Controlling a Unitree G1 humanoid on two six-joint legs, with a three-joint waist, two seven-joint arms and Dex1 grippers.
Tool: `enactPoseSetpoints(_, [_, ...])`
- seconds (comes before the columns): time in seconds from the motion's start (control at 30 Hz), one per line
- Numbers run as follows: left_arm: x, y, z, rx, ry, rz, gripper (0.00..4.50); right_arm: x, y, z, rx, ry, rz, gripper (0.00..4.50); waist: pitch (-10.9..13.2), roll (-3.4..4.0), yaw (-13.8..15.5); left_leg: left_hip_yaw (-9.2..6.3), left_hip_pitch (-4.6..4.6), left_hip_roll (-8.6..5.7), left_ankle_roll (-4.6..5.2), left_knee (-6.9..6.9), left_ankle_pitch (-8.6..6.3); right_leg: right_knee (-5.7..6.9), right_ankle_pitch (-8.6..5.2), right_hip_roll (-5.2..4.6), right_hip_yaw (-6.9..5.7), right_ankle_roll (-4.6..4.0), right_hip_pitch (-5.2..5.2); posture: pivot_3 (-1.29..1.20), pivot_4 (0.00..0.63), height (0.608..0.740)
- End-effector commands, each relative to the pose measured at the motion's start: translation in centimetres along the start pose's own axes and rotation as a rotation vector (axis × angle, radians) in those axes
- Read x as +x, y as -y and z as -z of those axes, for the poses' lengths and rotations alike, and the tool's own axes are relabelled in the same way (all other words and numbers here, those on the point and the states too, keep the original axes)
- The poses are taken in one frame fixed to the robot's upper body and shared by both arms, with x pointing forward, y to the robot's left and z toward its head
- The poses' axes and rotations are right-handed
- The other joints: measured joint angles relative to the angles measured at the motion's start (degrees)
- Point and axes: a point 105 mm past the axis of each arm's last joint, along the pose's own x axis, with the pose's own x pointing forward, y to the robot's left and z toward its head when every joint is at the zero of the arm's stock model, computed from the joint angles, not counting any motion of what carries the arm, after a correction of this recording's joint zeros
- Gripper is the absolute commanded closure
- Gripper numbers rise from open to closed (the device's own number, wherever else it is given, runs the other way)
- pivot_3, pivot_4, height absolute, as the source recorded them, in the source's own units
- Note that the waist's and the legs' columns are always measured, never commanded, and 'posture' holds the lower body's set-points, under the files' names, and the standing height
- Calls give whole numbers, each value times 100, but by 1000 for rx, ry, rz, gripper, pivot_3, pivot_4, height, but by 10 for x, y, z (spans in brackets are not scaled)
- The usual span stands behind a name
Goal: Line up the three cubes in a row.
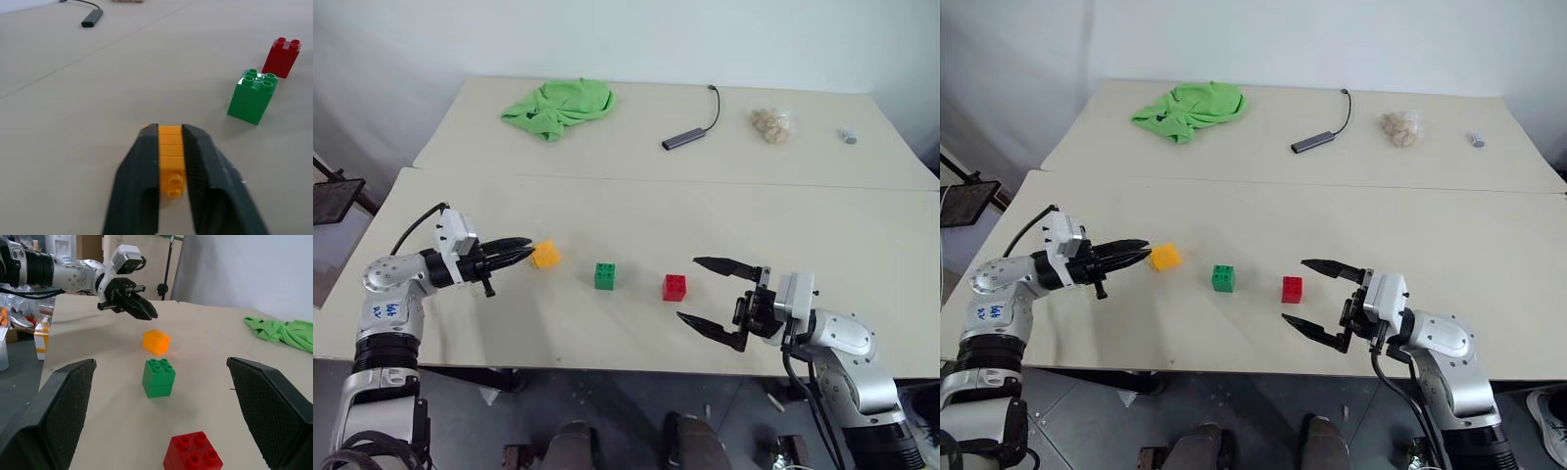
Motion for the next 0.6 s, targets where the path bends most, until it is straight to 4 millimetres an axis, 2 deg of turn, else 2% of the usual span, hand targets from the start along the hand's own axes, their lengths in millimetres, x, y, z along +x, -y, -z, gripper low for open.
enactPoseSetpoints(0.03, [6,-1,-8,50,10,-13,4438,2,1,-6,-30,26,-7,0,0,0,-4,0,0,0,0,0,0,0,0,0,0,0,0,0,150,740])
enactPoseSetpoints(0.17, [16,1,3,47,-49,-14,4438,4,2,-6,-30,29,-11,0,0,0,0,0,0,0,0,0,0,0,0,0,0,0,0,0,150,740])
enactPoseSetpoints(0.33, [19,-4,-7,51,-1,-40,4438,7,1,-6,-29,33,-15,0,0,0,-2,1,0,0,0,0,0,0,0,0,1,0,0,0,150,740])
enactPoseSetpoints(0.47, [7,-8,-21,55,48,-30,3559,5,1,-6,-28,32,-12,0,0,0,-7,1,0,0,0,0,0,0,0,0,0,0,0,0,150,740])
enactPoseSetpoints(0.6, [-9,-10,-9,71,-29,-36,2269,4,0,-4,-26,26,-6,0,0,1,-9,1,1,0,0,0,0,0,0,0,0,0,0,0,150,740])
